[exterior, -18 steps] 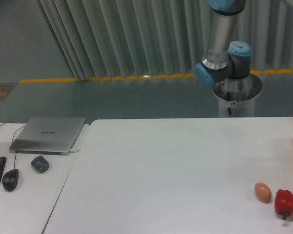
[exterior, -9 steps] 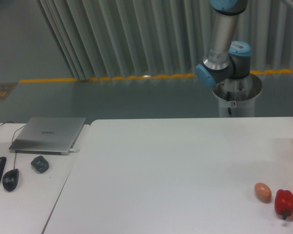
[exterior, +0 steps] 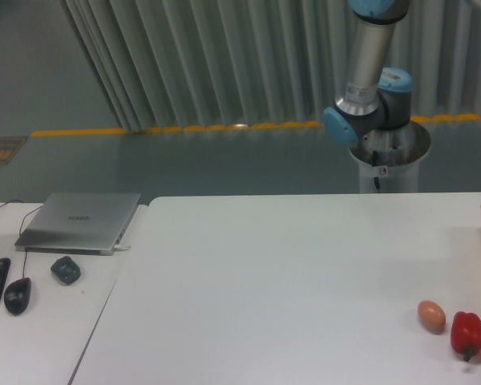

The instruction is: Place the green pepper on the table

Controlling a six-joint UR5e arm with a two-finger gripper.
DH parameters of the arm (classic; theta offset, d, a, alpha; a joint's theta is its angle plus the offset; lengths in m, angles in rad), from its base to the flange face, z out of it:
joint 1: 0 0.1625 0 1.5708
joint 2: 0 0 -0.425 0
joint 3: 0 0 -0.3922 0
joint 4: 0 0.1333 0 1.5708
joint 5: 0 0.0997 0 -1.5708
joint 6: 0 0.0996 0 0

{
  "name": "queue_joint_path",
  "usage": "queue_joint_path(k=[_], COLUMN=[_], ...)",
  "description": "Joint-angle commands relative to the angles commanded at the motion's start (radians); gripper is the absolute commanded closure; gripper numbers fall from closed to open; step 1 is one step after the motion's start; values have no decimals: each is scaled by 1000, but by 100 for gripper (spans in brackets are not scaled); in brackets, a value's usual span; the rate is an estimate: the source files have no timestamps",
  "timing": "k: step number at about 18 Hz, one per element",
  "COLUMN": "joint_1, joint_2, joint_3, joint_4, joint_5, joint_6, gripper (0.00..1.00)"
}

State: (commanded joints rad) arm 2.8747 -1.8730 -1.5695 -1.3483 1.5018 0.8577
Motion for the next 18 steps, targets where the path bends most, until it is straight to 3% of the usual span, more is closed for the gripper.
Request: queue_joint_path(k=[3,8,11,14,18], joint_1=[-6,-18,-20,-14,-11], joint_2=[-5,5,8,12,12], joint_3=[28,0,-49,-35,-18], joint_4=[-45,-45,-26,-9,-35], joint_5=[-2,-2,-3,-8,-5], joint_6=[-2,-3,9,35,30], gripper=[0,0,0,0,0])
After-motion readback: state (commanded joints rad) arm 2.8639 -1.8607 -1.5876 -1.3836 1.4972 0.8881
